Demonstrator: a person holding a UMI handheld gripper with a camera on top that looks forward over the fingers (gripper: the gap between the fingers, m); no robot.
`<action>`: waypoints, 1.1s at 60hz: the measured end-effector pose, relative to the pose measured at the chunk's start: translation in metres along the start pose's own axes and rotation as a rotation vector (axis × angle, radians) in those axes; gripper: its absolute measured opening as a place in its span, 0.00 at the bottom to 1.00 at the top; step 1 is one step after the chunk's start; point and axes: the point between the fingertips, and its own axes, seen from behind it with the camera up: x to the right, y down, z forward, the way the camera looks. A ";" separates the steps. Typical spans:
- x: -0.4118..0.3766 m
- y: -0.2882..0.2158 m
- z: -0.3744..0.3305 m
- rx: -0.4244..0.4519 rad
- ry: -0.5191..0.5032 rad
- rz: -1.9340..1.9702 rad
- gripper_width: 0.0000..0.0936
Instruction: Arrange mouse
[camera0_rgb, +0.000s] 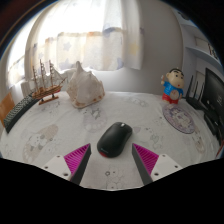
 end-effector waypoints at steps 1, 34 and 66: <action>0.001 -0.001 0.005 0.001 0.005 -0.003 0.91; -0.012 -0.036 0.077 -0.012 -0.049 0.019 0.92; 0.012 -0.090 0.059 -0.006 -0.209 -0.036 0.49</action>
